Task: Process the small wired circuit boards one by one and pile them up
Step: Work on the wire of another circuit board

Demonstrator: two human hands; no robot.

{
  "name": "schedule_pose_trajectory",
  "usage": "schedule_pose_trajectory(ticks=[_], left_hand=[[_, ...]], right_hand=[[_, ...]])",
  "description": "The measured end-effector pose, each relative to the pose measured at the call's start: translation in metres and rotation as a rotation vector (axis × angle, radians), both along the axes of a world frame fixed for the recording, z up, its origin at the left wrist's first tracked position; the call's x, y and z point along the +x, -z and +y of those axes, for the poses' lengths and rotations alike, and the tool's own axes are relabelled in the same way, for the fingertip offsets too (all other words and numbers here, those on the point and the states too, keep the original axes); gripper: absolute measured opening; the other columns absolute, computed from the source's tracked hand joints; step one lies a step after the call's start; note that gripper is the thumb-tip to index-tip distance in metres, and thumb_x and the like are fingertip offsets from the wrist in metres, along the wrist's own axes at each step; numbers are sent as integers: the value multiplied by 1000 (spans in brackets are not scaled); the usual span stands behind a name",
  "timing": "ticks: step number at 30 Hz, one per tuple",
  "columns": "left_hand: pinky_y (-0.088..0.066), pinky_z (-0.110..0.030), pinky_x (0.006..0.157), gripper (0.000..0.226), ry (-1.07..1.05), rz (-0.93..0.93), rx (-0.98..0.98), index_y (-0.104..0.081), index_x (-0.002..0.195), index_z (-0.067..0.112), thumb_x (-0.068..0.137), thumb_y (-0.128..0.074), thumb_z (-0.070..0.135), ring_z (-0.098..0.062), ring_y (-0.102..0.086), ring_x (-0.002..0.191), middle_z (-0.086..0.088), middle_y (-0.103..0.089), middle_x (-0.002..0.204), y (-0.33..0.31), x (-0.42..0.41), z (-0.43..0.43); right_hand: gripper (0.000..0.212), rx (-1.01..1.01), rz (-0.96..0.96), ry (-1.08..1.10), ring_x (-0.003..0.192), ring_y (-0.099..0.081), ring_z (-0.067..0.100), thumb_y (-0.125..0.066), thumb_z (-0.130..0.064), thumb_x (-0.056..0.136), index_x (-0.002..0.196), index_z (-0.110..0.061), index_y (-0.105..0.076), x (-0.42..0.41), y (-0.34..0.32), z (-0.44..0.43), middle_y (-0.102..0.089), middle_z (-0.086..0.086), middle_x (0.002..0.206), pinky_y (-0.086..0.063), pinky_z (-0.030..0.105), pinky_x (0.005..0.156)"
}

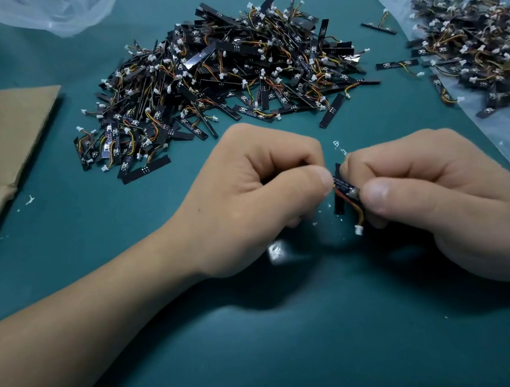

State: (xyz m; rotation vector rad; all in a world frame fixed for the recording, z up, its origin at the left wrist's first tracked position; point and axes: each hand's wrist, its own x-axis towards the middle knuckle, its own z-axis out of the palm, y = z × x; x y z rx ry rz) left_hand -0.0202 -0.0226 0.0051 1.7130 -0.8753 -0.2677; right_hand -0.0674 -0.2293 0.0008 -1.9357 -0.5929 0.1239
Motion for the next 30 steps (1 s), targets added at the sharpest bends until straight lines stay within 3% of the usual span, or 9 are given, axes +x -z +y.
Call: schedule_pose_trajectory(ticks=[5, 8, 10, 12, 13, 17, 20, 27, 30], left_hand=[[-41, -30, 59, 19, -284, -71, -213, -65, 89, 3, 88, -50, 16, -21, -51, 58, -9, -56, 62, 7, 3, -3], [-42, -38, 57, 13, -428, -74, -174, -65, 88, 12, 88, -55, 3, -32, -51, 64, -13, -60, 70, 8, 7, -5], [-41, -27, 59, 13, -426, -99, -36, -68, 89, 15, 89, -60, 5, -21, -54, 66, 1, -63, 74, 11, 8, -5], [-40, -14, 64, 11, -377, -146, 119, -73, 94, 19, 90, -66, 11, 0, -54, 66, 15, -62, 79, 10, 6, -7], [-42, -14, 69, 10, -351, -188, 173, -74, 96, 20, 90, -68, 15, 1, -57, 73, 17, -63, 83, 9, 4, -7], [-44, -42, 100, 20, -250, -368, 325, -75, 104, 27, 87, -69, 34, -15, -61, 109, 12, -67, 108, 8, -2, -8], [-38, -45, 100, 23, -220, -458, 481, -73, 109, 37, 88, -66, 44, -14, -54, 115, 19, -63, 116, 10, -4, -10], [-40, -47, 93, 12, -228, -421, 497, -72, 97, 37, 87, -65, 38, -18, -53, 106, 17, -63, 108, 7, -5, -10], [-40, -46, 93, 18, -254, -400, 494, -71, 93, 36, 82, -59, 29, -17, -52, 103, 16, -63, 105, 6, -6, -10]], right_hand=[[29, -15, -118, 112, 51, -40, 7, -49, -30, 94, 65, -31, -49, 0, 4, 3, -44, -11, 55, -34, 20, 52], [21, 259, -203, 355, 64, -51, 18, -44, -25, 108, 109, -25, -65, 5, 6, 4, -56, -2, 71, -43, 24, 64], [28, 345, -167, 455, 70, -54, 15, -39, -19, 111, 126, -18, -62, 12, 8, 3, -61, -5, 74, -45, 22, 70], [27, 308, -144, 479, 71, -55, 12, -44, -14, 108, 119, -19, -67, 15, 10, 2, -62, -4, 72, -46, 21, 72], [25, 284, -140, 468, 70, -56, 11, -47, -11, 106, 113, -21, -70, 14, 11, 3, -62, -2, 71, -46, 20, 71], [24, 246, -148, 423, 66, -57, 10, -53, -9, 100, 102, -25, -71, 8, 10, 6, -64, 6, 73, -47, 17, 67], [22, 235, -134, 424, 64, -57, 11, -54, -10, 100, 99, -24, -71, 8, 9, 5, -64, 7, 72, -46, 19, 64], [22, 168, -142, 502, 67, -62, 11, -57, -12, 97, 95, -29, -72, 6, 5, 8, -69, -2, 74, -49, 21, 66], [37, -94, -109, 596, 91, -65, 6, -56, -3, 88, 101, -35, -69, 9, 7, 8, -72, -10, 97, -51, 20, 86]])
